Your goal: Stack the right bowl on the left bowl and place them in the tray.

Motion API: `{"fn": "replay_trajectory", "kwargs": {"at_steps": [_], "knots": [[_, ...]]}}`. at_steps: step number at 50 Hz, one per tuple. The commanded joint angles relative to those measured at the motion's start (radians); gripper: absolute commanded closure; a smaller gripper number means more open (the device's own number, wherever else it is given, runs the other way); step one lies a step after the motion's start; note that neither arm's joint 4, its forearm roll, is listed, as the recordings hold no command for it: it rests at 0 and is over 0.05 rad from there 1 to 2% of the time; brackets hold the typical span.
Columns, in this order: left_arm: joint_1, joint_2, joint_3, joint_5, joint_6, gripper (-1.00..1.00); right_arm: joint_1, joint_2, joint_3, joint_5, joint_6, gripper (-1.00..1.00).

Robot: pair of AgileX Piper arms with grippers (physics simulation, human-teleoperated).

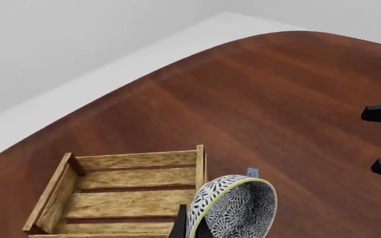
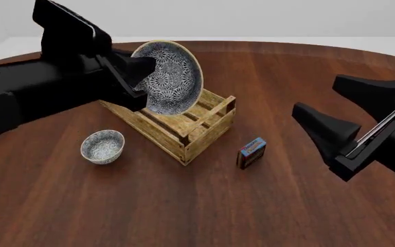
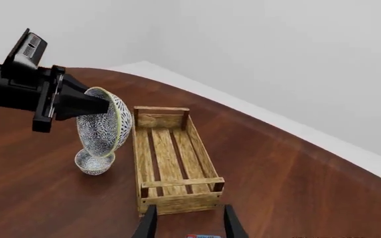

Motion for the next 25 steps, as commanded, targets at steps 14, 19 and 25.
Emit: {"fn": "replay_trajectory", "kwargs": {"at_steps": [14, 19, 25], "knots": [[0.06, 0.009, -0.174, 0.339, -0.061, 1.0, -0.059, -0.075, -0.011, 0.053, -0.014, -1.0], [0.076, 0.028, -0.208, 0.414, -0.095, 1.0, -0.056, -0.081, -0.01, 0.058, -0.012, -1.0], [0.092, 0.034, -0.266, 0.488, -0.149, 1.0, -0.054, -0.081, -0.009, 0.056, -0.012, -1.0]]}}
